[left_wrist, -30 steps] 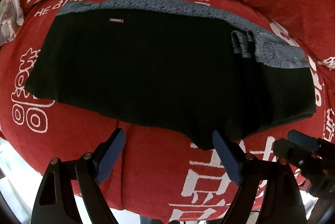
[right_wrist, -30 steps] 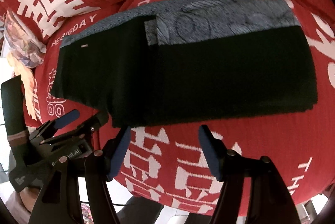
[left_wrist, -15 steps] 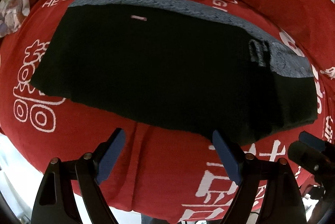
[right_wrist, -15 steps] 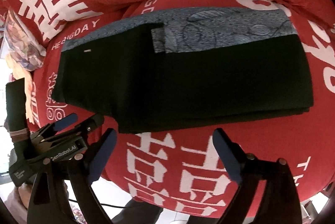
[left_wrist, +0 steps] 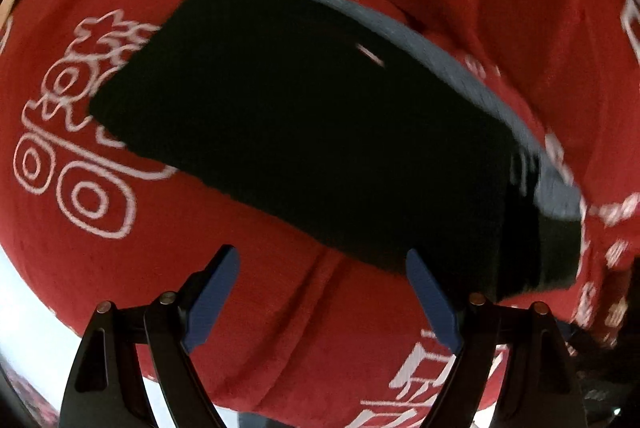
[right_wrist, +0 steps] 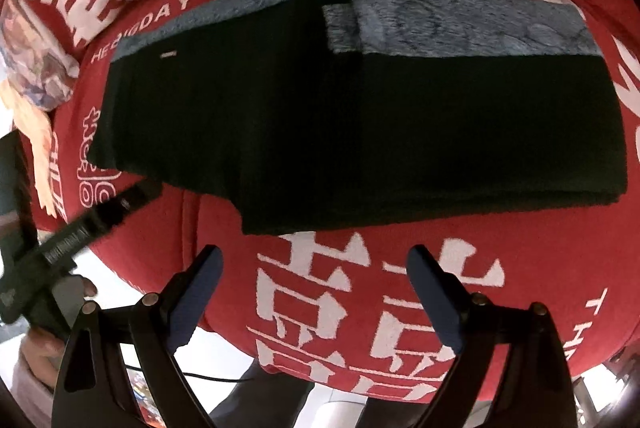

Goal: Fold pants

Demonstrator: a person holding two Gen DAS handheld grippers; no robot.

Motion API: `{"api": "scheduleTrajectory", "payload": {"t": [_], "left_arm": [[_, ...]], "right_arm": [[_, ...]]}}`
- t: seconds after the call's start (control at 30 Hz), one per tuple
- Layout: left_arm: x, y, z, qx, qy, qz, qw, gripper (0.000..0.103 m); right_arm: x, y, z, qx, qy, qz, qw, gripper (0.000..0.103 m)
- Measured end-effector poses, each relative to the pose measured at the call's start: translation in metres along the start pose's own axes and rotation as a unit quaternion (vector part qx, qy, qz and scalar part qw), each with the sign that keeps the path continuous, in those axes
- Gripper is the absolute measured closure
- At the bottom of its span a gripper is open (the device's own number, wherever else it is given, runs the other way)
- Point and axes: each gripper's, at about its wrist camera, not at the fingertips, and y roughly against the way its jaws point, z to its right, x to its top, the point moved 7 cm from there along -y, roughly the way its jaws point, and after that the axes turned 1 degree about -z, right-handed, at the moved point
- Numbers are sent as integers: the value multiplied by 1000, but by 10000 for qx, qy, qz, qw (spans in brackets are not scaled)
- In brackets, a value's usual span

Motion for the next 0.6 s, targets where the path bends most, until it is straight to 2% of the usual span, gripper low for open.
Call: {"api": "scheduleTrajectory", "payload": {"t": [0.2,0.4,0.6], "left_arm": [[15,8,-34,-84,369,213,9991,17],[24,8,-55,-403,721,262,9962,17],[29,14,-67,-832,707,342,9934,17]], "right_arm": [[5,-10,-16,-27,198,-58,9998,9],[6,-13,-22,-127,375,-52,9992,9],[25,6,-34,-777,1235,563,9877,9]]}}
